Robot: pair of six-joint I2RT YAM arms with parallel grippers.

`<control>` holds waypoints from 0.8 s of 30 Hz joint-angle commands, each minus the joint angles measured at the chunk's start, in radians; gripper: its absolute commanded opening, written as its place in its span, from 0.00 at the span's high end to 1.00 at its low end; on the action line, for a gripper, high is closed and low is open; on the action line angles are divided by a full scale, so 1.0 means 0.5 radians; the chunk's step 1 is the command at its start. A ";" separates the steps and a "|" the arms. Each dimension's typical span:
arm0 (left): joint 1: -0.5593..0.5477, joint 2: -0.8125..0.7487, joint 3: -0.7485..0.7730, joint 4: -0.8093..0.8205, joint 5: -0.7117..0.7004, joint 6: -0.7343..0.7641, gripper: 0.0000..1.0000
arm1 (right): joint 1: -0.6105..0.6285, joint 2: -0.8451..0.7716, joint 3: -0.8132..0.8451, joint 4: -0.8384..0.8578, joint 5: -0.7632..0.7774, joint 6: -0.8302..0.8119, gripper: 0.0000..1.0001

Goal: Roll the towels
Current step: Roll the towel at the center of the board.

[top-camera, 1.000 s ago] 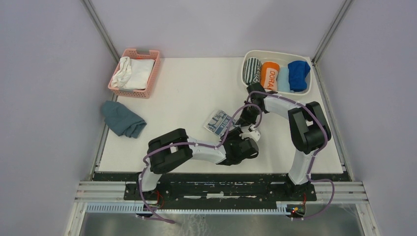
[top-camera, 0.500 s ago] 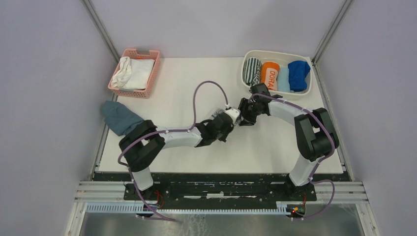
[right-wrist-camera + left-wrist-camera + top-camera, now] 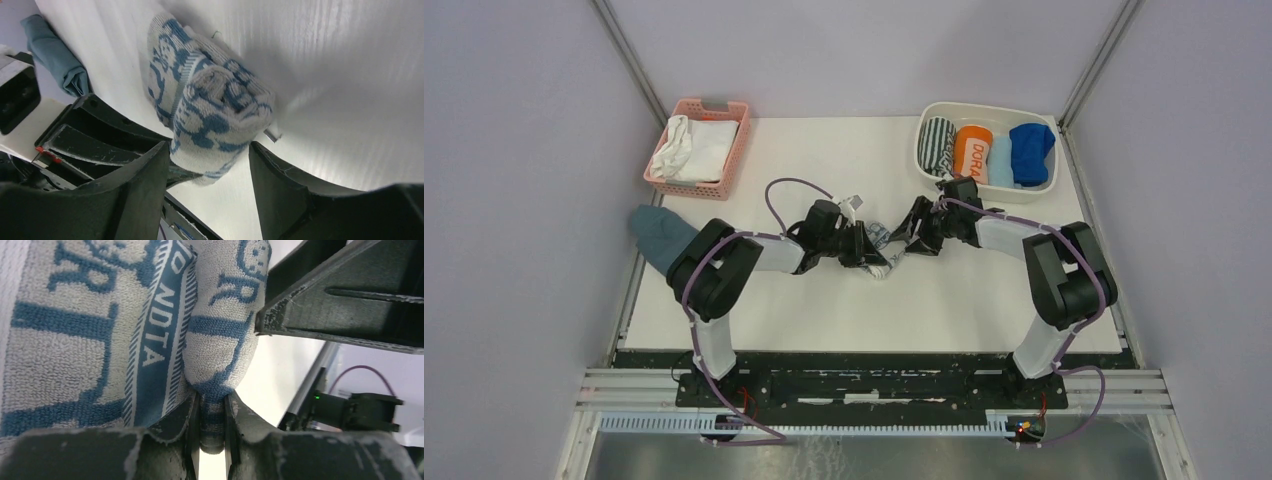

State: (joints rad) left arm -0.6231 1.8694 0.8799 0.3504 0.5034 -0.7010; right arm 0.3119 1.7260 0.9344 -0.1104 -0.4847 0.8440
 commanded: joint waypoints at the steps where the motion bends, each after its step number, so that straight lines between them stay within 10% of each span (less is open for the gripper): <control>1: 0.035 0.060 -0.065 0.273 0.306 -0.377 0.93 | -0.001 0.090 -0.020 0.311 -0.070 0.114 0.33; 9: 0.087 0.066 -0.200 0.290 0.239 -0.551 0.90 | 0.002 0.242 0.007 0.185 0.022 0.052 0.47; 15: 0.064 -0.063 -0.182 0.018 0.080 -0.393 0.68 | 0.034 0.224 0.130 -0.201 0.205 -0.136 0.72; 24: -0.474 -0.614 0.021 -0.760 -1.284 0.323 0.35 | 0.157 0.168 0.443 -0.804 0.601 -0.238 0.91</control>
State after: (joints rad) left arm -0.7128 1.6871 0.8196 0.1490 0.2672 -0.7624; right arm 0.3691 1.8355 1.0863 -0.3233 -0.3511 0.7834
